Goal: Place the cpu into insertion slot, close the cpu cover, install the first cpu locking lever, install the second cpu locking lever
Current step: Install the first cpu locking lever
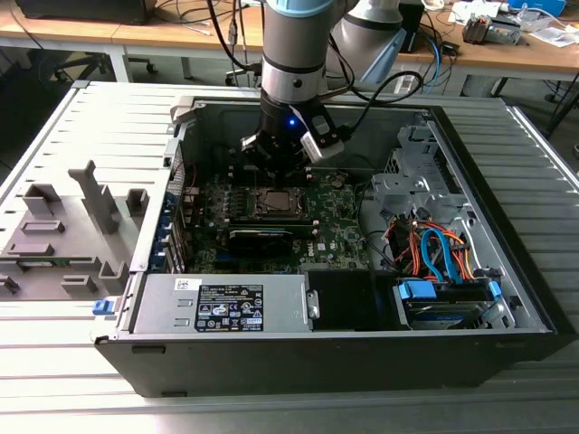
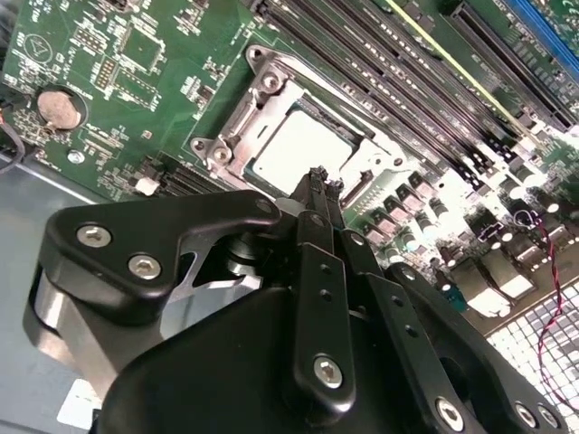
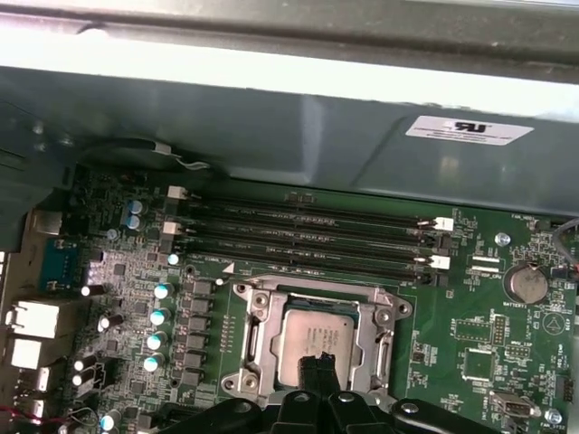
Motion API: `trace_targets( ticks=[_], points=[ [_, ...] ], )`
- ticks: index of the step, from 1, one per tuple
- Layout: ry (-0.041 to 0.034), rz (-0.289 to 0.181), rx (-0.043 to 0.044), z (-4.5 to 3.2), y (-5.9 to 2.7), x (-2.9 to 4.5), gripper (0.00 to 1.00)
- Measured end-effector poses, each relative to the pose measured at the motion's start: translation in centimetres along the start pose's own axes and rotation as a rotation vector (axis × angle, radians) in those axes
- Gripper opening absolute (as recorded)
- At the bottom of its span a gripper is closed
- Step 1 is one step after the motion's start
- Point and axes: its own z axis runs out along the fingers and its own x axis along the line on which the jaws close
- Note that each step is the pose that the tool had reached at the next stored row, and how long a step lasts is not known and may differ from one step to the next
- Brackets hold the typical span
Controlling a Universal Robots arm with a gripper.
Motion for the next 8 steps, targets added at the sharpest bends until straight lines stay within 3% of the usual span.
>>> trace_targets(
  ticks=[8],
  points=[
    [-0.0007,0.004,-0.0001,0.04,0.13,1.12,0.11]
  ],
)
